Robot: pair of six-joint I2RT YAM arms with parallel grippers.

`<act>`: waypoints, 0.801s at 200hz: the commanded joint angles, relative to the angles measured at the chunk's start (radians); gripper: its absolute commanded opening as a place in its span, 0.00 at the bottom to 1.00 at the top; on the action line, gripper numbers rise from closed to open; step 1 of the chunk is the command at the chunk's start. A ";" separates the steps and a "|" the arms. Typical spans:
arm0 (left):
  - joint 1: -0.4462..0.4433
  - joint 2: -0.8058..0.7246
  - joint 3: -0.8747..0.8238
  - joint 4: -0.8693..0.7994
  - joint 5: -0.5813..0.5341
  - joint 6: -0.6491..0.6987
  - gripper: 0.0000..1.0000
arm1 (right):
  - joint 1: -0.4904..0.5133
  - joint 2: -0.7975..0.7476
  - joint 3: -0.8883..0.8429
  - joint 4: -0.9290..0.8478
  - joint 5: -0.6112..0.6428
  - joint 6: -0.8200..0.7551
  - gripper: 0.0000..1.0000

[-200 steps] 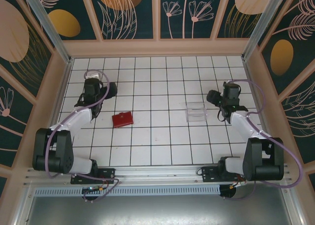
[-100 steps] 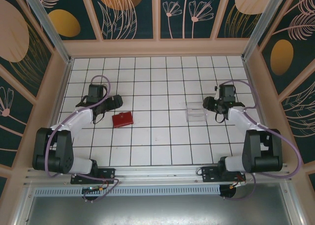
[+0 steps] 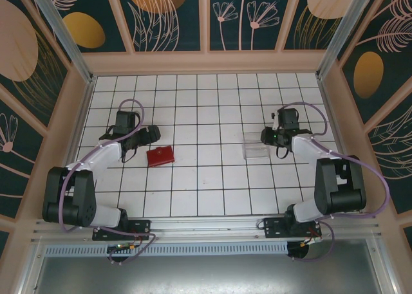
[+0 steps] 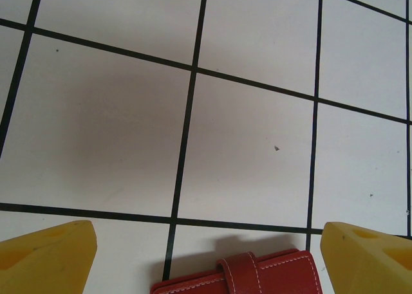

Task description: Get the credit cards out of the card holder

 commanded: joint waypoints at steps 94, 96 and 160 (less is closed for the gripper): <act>-0.004 -0.017 -0.025 -0.008 0.016 -0.031 0.88 | 0.237 0.104 0.239 -0.053 0.198 0.075 0.07; -0.004 -0.018 -0.027 -0.008 0.018 -0.032 0.88 | 0.243 0.111 0.249 -0.054 0.201 0.076 0.07; -0.008 -0.014 -0.078 -0.025 0.101 -0.049 0.81 | 0.383 0.410 0.615 -0.123 0.299 0.090 0.05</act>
